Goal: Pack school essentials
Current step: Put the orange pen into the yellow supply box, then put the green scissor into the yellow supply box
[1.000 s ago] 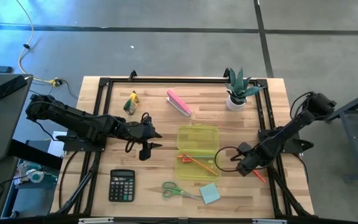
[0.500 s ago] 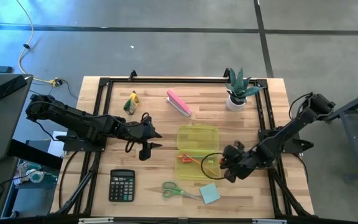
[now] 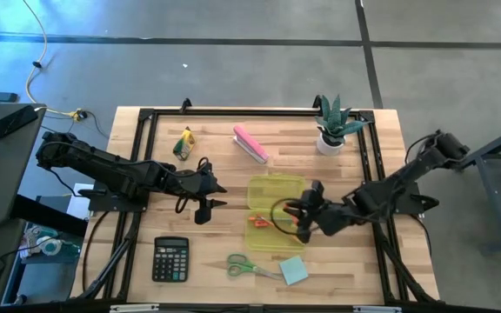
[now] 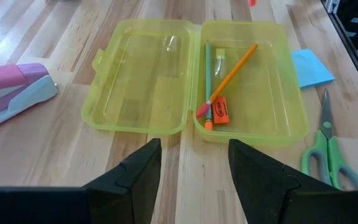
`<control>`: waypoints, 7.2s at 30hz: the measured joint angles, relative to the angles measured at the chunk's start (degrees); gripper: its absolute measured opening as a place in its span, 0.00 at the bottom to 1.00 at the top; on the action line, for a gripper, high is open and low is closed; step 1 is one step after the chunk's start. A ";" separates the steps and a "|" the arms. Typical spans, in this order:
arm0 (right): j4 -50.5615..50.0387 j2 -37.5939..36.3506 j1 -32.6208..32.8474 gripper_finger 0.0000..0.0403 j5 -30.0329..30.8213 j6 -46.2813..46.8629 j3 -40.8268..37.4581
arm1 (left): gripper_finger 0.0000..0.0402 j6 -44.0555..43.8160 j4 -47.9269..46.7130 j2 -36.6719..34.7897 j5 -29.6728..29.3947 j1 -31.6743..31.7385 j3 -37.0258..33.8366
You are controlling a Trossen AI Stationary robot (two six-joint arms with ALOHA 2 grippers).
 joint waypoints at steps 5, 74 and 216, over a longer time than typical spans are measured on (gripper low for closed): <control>0.32 4.83 -3.87 0.10 -6.53 0.89 -0.04 | 0.43 -0.03 0.00 0.00 0.00 -0.01 0.00; -4.31 -2.16 -6.46 0.39 -1.28 -1.91 0.00 | 0.50 3.59 -7.77 1.82 -5.71 -10.67 13.77; -7.79 -2.08 -6.43 0.39 -1.74 -0.30 -0.02 | 0.04 -2.35 -7.97 28.06 -12.69 -13.62 23.63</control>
